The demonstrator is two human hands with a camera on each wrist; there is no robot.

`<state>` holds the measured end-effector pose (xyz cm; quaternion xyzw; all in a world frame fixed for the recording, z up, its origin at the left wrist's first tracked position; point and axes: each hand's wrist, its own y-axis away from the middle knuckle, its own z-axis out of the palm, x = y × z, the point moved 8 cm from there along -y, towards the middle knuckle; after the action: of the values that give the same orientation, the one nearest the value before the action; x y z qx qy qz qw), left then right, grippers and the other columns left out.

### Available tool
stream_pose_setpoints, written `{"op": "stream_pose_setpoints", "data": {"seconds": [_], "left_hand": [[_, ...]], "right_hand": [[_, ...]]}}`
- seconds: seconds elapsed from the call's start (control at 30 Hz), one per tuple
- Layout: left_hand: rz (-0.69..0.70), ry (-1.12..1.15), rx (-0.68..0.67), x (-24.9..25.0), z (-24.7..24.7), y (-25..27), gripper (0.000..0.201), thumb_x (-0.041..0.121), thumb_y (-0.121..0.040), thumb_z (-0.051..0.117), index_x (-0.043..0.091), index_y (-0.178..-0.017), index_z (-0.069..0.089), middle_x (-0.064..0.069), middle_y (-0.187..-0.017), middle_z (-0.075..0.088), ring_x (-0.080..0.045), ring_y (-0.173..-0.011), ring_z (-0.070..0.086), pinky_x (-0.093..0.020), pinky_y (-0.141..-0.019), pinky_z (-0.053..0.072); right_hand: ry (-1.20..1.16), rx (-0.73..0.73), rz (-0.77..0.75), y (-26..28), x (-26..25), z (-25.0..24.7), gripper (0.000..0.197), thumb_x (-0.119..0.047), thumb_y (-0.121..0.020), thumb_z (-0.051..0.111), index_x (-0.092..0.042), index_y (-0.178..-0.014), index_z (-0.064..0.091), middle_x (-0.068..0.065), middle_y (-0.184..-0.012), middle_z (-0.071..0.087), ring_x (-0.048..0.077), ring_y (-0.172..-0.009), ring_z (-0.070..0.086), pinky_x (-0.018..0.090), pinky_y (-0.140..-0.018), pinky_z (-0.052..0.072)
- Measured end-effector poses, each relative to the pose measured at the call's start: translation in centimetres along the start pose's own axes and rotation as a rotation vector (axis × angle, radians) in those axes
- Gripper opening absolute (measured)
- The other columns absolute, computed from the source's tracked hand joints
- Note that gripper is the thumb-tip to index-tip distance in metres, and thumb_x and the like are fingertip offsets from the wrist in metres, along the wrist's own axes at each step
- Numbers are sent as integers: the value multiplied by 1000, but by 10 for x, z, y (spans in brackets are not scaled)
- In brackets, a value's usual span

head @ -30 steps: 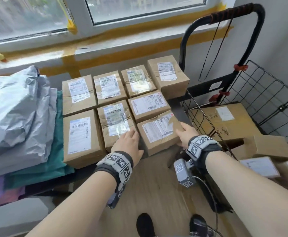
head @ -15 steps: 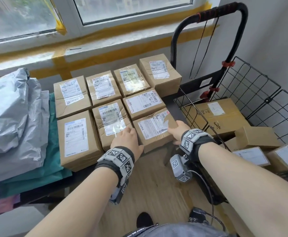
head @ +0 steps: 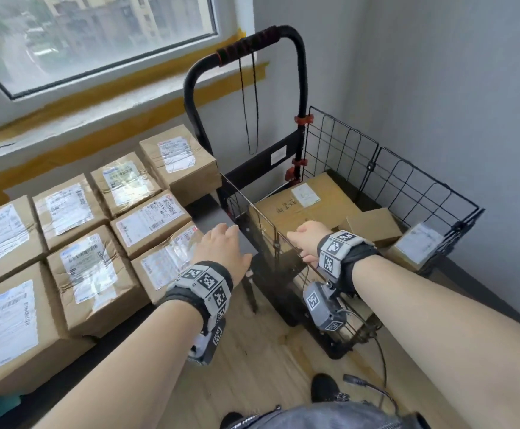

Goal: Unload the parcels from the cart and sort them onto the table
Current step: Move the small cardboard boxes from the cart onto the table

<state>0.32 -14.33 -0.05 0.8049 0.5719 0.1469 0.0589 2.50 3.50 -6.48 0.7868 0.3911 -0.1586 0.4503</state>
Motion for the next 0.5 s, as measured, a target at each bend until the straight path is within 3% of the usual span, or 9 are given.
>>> {"op": "stream_pose_setpoints", "data": {"seconds": [0.1,0.2,0.23,0.33,0.4,0.5], "left_hand": [[58,31,-15,59,5,-17,60,38,-91,53,16,-143,33,-5,-146,36,-25,-134,35,-39,-110,34],[84,44,-57,110,17,-36,61,37,-89,57,18,-142,35,-5,-145,38,-25,-132,40,-40,-107,40],[85,53,-71,125,21,-43,59,37,-89,58,18,-141,37,-5,-143,40,-25,-129,43,-40,-105,43],[85,61,-126,163,30,-61,53,37,-88,58,18,-135,44,-8,-135,47,-26,-119,51,-39,-95,50],[92,42,-175,182,38,-72,53,38,-88,57,17,-134,45,-9,-134,48,-28,-117,53,-40,-93,50],[98,26,-238,203,52,-91,53,38,-88,58,16,-135,45,-9,-135,47,-27,-117,53,-40,-93,50]], "right_hand": [[-42,37,57,-8,47,-50,45,-32,-94,49,3,-123,53,21,-112,63,32,-102,62,44,-97,49],[-168,72,122,-19,91,-95,44,-27,-94,50,4,-125,51,11,-79,55,25,-68,52,35,-72,48],[-194,86,142,-23,106,-110,45,-26,-94,51,6,-126,50,10,-77,53,25,-67,51,37,-71,48],[-258,152,211,-32,149,-149,46,-29,-91,51,9,-119,53,21,-102,65,34,-91,64,45,-94,50],[-274,177,262,-38,173,-165,45,-31,-90,52,6,-115,57,22,-109,66,32,-94,64,46,-95,50],[-289,201,337,-50,198,-179,34,-31,-87,52,1,-97,58,20,-106,67,30,-91,66,45,-94,51]]}}
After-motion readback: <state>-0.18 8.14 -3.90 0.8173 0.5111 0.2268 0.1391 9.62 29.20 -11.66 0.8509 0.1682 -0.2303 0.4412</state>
